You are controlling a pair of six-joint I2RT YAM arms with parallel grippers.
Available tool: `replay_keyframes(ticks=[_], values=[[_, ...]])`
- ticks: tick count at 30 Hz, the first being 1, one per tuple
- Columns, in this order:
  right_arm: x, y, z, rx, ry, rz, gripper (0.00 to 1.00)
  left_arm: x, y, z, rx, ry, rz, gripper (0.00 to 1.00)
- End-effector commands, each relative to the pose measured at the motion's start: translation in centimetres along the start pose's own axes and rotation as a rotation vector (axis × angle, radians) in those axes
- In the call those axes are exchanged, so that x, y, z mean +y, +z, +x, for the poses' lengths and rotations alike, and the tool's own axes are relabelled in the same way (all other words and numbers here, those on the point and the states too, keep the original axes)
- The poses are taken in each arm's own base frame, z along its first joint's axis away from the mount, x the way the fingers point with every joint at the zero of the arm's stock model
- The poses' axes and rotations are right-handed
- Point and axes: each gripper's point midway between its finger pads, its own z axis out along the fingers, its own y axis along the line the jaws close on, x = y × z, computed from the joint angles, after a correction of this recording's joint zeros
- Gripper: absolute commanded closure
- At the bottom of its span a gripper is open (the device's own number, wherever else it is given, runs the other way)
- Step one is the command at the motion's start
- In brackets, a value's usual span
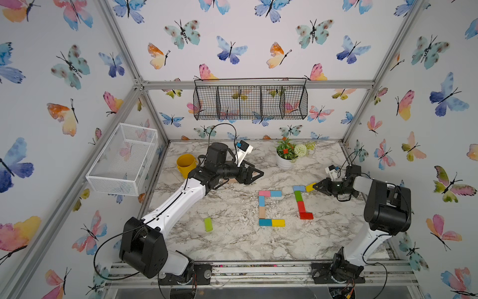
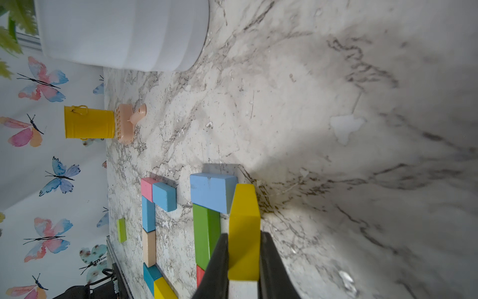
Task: Assemble the letter c with building blocks
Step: Assemble the building block at the center of the board.
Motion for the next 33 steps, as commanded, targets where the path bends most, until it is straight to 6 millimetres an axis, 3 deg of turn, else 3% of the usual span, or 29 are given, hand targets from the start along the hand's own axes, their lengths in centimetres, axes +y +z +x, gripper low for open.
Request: replay_keyframes(ticks=[1,33], values=[[-0.45,0.13,-0.02,-0.002,0.012,-0.012,0.80,-0.23,0.09,-0.11,-0.006,0.003,0.029,0.25],[-1.24,0.70,-0.28,-0.015,0.032,-0.013,0.57,0.27,-0.09,-0.22,-0.015,-0.002,0.016,0.25]])
